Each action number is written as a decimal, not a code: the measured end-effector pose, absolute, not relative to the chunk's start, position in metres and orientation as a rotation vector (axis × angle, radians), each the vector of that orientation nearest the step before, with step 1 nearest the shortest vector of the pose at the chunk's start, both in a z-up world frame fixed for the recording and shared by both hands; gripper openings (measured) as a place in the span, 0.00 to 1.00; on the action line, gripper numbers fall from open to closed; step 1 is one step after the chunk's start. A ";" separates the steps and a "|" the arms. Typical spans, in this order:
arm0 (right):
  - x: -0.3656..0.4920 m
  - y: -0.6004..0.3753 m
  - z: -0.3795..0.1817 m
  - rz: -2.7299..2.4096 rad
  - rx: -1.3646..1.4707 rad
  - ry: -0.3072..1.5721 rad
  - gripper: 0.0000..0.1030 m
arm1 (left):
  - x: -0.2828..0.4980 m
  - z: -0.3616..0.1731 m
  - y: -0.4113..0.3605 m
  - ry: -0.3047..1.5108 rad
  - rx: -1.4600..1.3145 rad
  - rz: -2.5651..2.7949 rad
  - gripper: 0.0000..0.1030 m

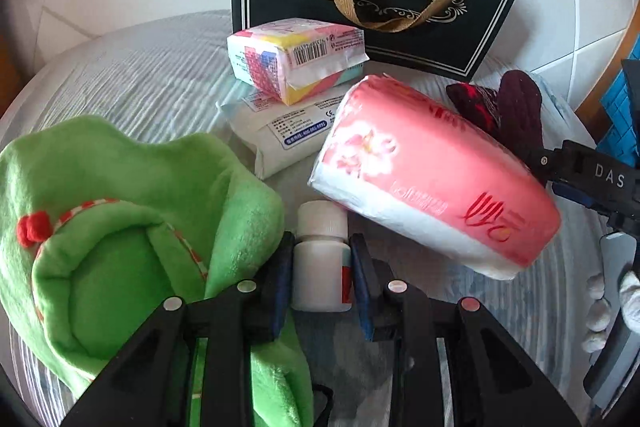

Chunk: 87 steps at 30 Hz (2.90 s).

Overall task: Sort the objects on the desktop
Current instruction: 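Grasp the white bottle with the left tool while the right tool grasps the maroon knit hat, then carry the bottle with the left tool while the right tool carries the maroon hat to the crate, then drop the bottle and maroon hat into the crate and withdraw both tools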

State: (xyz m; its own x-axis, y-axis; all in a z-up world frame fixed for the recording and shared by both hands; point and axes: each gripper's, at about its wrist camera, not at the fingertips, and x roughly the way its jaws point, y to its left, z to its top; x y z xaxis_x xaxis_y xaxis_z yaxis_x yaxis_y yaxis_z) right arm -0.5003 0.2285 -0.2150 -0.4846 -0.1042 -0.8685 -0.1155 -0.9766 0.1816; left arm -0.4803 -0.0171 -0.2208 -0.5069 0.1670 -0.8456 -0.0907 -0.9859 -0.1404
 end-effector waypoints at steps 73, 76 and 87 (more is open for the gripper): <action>-0.056 0.552 0.072 2.554 -1.022 -0.085 0.42 | -0.156 0.101 0.416 0.322 -0.977 2.259 0.31; -0.055 0.553 0.060 2.549 -1.065 -0.081 0.49 | -0.153 0.090 0.422 0.353 -1.012 2.265 0.57; -0.036 0.560 0.055 2.581 -1.039 -0.016 1.00 | -0.137 0.091 0.403 0.321 -0.943 2.310 0.66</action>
